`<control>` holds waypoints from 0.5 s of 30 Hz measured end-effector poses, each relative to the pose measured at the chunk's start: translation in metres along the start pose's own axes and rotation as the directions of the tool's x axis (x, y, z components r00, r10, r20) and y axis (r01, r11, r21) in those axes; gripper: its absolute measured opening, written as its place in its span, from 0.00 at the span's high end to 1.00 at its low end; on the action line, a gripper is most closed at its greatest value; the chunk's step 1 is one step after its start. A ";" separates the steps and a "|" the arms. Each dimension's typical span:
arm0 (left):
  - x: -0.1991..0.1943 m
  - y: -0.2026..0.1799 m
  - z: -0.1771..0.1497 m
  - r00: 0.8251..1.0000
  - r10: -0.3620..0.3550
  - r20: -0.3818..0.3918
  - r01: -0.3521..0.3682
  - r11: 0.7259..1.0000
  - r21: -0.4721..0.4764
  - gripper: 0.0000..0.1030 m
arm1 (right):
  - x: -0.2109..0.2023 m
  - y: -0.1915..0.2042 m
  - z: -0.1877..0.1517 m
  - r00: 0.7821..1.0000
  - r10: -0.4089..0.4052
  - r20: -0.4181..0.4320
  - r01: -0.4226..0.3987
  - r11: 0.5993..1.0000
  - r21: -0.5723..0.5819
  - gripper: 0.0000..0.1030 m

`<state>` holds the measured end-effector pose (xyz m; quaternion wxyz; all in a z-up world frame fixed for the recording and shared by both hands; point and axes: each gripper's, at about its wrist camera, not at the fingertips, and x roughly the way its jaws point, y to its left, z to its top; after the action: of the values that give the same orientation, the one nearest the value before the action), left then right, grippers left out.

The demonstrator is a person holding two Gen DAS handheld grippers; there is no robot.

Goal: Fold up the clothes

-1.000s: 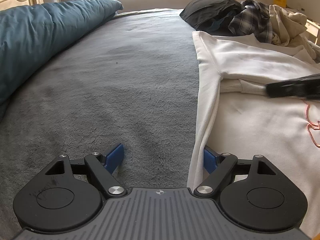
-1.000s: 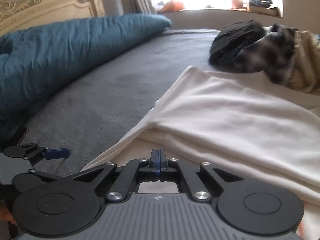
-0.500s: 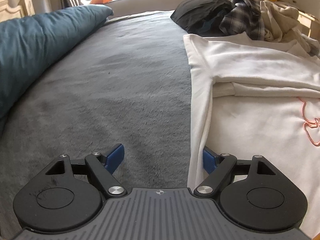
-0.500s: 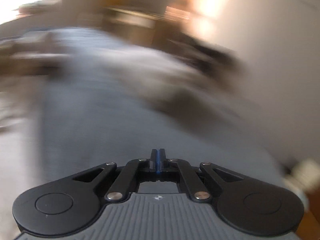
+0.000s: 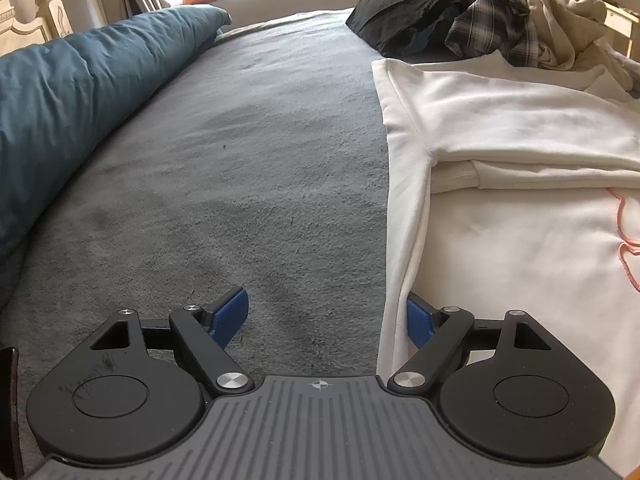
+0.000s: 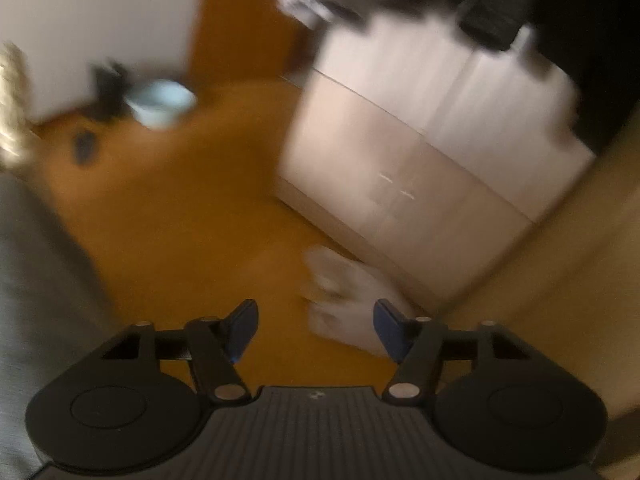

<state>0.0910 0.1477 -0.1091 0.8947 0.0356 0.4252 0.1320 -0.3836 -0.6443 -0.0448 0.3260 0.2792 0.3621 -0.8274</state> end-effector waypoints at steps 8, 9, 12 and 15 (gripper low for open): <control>-0.004 -0.004 -0.001 1.000 0.020 0.005 -0.020 1.000 0.007 0.21 | -0.154 0.106 -0.068 0.773 0.613 0.163 -0.477 0.732 -0.486 0.35; -0.005 -0.005 -0.001 1.000 0.021 0.007 -0.021 1.000 0.008 0.21 | -0.191 0.127 -0.092 0.674 0.735 0.076 -0.554 0.570 -0.606 0.35; -0.013 -0.004 -0.002 1.000 0.011 0.014 -0.011 1.000 0.001 0.21 | -0.292 0.164 -0.168 0.356 0.899 -0.256 -0.659 0.047 -0.751 0.33; -0.026 -0.005 -0.003 1.000 0.002 0.021 -0.003 1.000 0.025 0.20 | -0.362 0.185 -0.243 0.076 0.778 -0.623 -0.731 -0.382 -0.566 0.33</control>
<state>0.0742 0.1357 -0.0918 0.8984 0.0487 0.4174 0.1273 0.0369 -0.4295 -0.0100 0.8858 0.2245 0.3997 -0.0715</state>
